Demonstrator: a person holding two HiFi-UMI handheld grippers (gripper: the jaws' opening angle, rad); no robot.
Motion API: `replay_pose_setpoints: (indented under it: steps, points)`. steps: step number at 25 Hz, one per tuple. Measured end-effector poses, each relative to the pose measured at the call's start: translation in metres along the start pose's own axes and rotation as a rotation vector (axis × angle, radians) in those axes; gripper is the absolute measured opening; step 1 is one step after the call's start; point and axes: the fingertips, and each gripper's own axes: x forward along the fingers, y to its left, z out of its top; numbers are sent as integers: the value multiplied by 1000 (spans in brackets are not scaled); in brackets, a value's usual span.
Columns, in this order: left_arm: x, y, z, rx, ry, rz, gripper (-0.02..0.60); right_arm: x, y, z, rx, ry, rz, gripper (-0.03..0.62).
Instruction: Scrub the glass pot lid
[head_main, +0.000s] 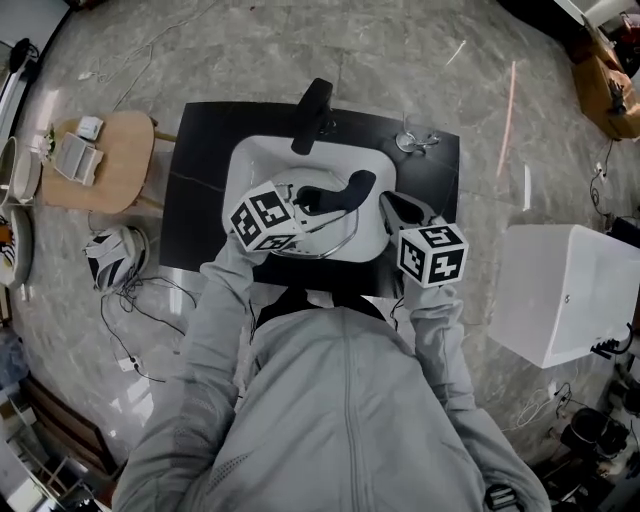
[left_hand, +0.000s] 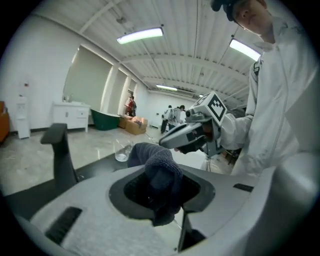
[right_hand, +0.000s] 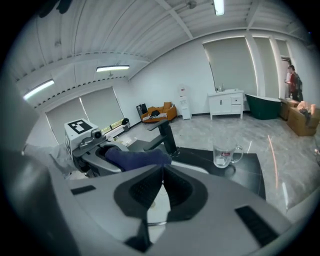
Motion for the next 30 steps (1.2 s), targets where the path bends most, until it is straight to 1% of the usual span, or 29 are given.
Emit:
replay_pose_setpoints:
  steps: [2, 4, 8, 11, 14, 18, 23, 27, 30]
  points:
    - [-14, 8, 20, 10, -69, 103, 112, -5, 4, 12, -25, -28, -5, 31]
    - [-28, 13, 39, 18, -130, 190, 112, -10, 8, 24, -51, -57, -10, 31]
    - [-53, 27, 74, 22, -187, 358, 112, -25, 15, 53, -118, -120, -27, 31]
    - [-75, 35, 99, 47, -228, 454, 112, -38, 22, 82, -185, -182, -46, 31]
    - [-98, 39, 117, 83, -259, 532, 112, -51, 28, 110, -254, -242, -75, 31]
    - [-131, 39, 137, 133, -300, 612, 112, -64, 39, 140, -326, -310, -105, 31]
    - [-166, 34, 163, 202, -331, 697, 112, -77, 52, 167, -375, -379, -102, 31]
    - [-181, 17, 186, 276, -356, 711, 112, -93, 67, 184, -426, -439, -94, 31]
    - [-190, 8, 196, 306, -359, 724, 112, -103, 76, 194, -452, -471, -95, 31]
